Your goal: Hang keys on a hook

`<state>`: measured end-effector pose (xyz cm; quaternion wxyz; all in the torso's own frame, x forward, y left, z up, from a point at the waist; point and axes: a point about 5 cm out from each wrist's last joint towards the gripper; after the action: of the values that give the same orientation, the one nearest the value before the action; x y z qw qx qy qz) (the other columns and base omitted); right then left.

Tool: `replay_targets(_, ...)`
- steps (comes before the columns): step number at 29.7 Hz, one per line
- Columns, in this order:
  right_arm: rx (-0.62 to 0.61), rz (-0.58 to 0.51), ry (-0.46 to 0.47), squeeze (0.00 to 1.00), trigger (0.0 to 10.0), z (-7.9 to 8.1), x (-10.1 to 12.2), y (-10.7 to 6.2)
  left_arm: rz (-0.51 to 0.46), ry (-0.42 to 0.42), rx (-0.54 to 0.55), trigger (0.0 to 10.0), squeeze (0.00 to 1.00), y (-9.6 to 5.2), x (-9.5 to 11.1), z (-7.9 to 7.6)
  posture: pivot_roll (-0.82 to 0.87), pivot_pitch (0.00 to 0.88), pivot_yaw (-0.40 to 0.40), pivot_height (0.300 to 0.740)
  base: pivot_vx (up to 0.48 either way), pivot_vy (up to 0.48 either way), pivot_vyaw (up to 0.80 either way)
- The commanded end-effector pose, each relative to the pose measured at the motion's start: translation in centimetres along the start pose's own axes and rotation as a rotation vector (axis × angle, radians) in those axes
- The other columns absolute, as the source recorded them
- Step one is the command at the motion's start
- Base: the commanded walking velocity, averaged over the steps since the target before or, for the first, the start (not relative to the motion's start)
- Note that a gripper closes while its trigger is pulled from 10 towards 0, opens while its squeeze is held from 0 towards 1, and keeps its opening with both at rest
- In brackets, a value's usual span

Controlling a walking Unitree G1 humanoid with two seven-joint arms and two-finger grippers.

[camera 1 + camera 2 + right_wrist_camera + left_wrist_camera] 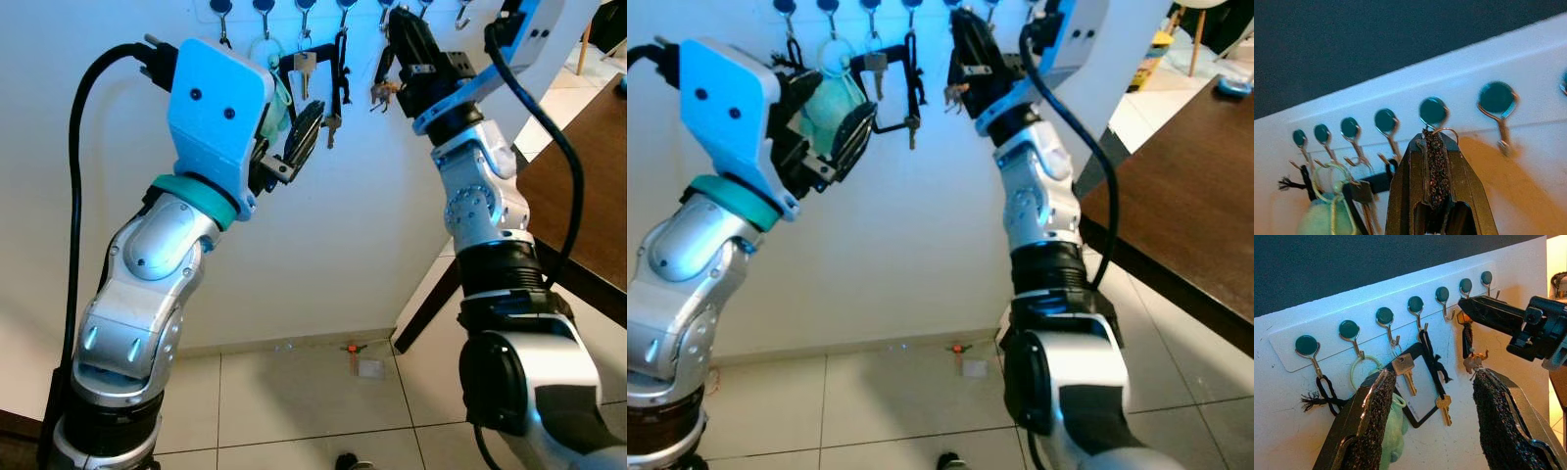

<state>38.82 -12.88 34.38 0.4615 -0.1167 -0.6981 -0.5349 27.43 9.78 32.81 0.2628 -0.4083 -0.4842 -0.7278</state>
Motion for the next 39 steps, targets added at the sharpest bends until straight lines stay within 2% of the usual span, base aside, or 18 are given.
replay_targets(1,-0.015,0.007,0.009,0.0,10.0,-0.3,-0.2,-0.3,-0.004,0.008,-0.003,10.0,0.0,0.0,0.2,0.0,0.03,0.127,0.091,0.74,0.0,0.0,0.0)
replay_targets(7,-0.022,0.01,0.006,0.0,10.0,-0.4,-0.2,-0.2,-0.005,0.007,-0.003,10.0,0.0,-0.1,0.2,0.0,0.03,0.127,0.09,0.74,0.0,0.0,0.0)
replay_targets(19,0.022,0.007,-0.078,0.0,10.0,0.2,0.5,0.3,-0.004,0.003,-0.002,10.0,0.0,0.0,0.2,0.0,0.02,0.131,0.088,0.74,0.0,0.0,0.0)
replay_targets(39,0.024,0.067,-0.099,0.0,10.0,0.5,-0.2,1.1,-0.006,0.002,0.002,10.0,0.0,-0.1,0.2,0.0,0.03,0.136,0.083,0.74,0.0,0.0,0.0)
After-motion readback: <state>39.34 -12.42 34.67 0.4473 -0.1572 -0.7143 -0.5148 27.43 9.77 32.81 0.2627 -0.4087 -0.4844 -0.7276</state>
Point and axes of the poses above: a point about 5 cm out from each wrist's last joint towards the gripper, its own y axis pointing out of the wrist towards the gripper, its own x axis along the axis of the wrist's last joint, z = x × y, and after that the axes turned 7 degrees about -y, right-handed
